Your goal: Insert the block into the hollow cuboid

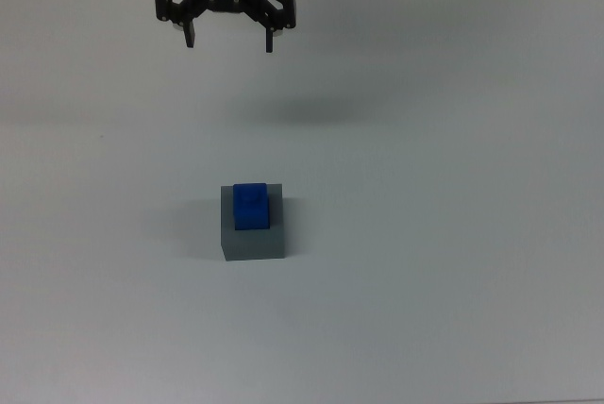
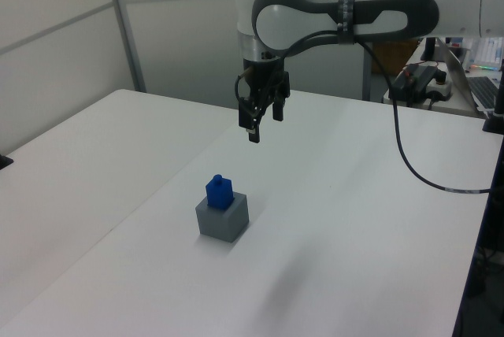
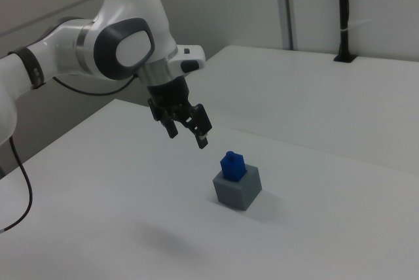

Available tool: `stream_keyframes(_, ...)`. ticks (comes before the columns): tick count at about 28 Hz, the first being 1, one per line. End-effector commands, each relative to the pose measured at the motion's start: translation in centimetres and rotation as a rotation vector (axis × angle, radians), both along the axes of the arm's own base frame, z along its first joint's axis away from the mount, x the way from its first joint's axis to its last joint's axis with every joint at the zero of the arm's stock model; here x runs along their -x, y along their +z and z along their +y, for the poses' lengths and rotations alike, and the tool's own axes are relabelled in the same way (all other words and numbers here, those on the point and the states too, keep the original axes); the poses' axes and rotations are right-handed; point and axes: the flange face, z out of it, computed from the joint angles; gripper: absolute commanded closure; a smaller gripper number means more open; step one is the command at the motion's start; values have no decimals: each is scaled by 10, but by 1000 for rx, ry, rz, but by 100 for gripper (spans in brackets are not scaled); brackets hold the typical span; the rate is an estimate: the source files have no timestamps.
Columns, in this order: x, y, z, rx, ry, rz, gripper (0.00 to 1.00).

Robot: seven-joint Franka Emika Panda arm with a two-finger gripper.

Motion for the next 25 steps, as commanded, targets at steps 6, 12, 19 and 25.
stream_keyframes(6, 1, -6, -9, 5, -17, 21, 0)
stream_keyframes(12, 2, -6, -7, -2, -18, 24, 0)
stream_keyframes(19, 2, -7, -7, -4, -18, 25, 0)
stream_keyframes(25, 1, -8, -6, -5, -16, 28, 0)
